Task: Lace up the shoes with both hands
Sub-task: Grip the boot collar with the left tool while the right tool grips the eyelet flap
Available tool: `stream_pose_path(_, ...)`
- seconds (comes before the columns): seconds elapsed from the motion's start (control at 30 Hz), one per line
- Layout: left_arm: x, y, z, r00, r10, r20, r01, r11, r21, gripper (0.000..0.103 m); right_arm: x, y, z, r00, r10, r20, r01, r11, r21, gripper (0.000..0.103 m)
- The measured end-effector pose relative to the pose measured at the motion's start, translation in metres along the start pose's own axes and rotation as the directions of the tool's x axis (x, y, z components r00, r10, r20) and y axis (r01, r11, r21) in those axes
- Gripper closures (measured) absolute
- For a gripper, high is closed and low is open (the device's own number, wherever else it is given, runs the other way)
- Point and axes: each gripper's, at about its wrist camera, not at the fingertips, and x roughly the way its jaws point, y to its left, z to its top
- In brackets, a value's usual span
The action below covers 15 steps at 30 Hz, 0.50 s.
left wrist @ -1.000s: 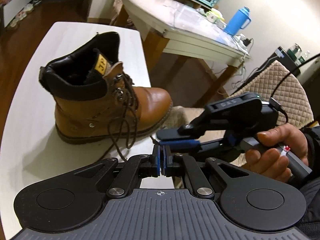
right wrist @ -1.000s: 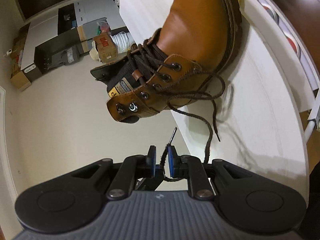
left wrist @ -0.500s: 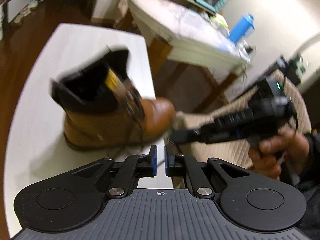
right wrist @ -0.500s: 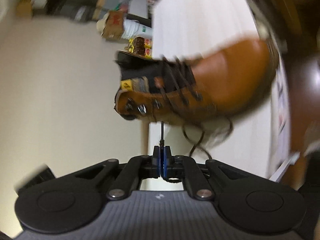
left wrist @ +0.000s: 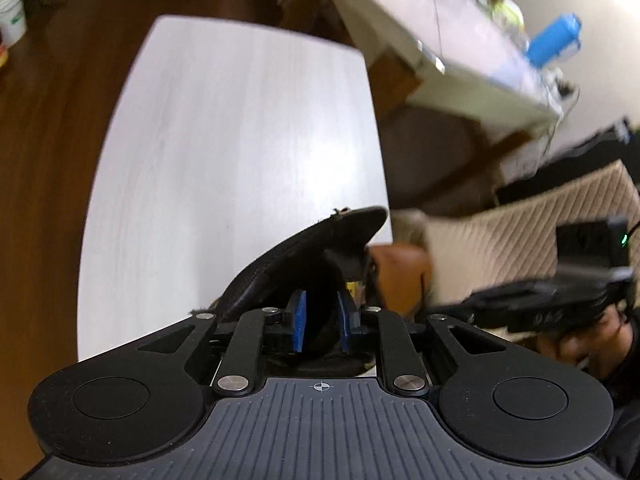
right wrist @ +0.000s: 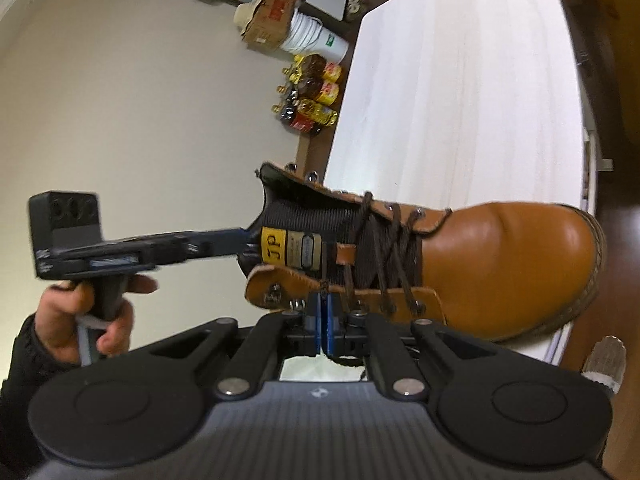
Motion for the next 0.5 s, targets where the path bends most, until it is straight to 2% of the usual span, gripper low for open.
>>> stream_pose_path(0.1, 0.013, 0.000, 0.005, 0.999, -0.021, -0.050, 0.022, 0.999, 0.031, 0.086, 0.001, -0.006, 0.006, 1.000, 0.008, 0.001, -0.008, 1.000, 0.003, 0.099)
stream_pose_path(0.27, 0.042, -0.003, 0.011, 0.985, -0.049, -0.165, 0.076, 0.984, 0.161, 0.085, 0.001, -0.013, 0.006, 0.998, 0.023, 0.055, -0.025, 0.999, 0.032, 0.099)
stream_pose_path(0.33, 0.051, 0.003, 0.013, 0.977, -0.097, -0.191, 0.127, 0.980, 0.154, 0.090, 0.005, -0.010, 0.005, 0.997, 0.029, 0.074, -0.031, 0.999, 0.026, 0.099)
stream_pose_path(0.43, 0.054, 0.017, 0.016, 0.964, -0.181, -0.197, 0.203, 0.975, 0.096, 0.094, 0.016, -0.003, 0.000, 0.996, 0.040, 0.083, -0.040, 0.999, -0.007, 0.099)
stream_pose_path(0.5, 0.056, 0.028, 0.018, 0.948, -0.247, -0.202, 0.261, 0.964, 0.044, 0.094, 0.023, 0.002, -0.006, 0.996, 0.004, 0.088, 0.001, 0.998, -0.056, 0.099)
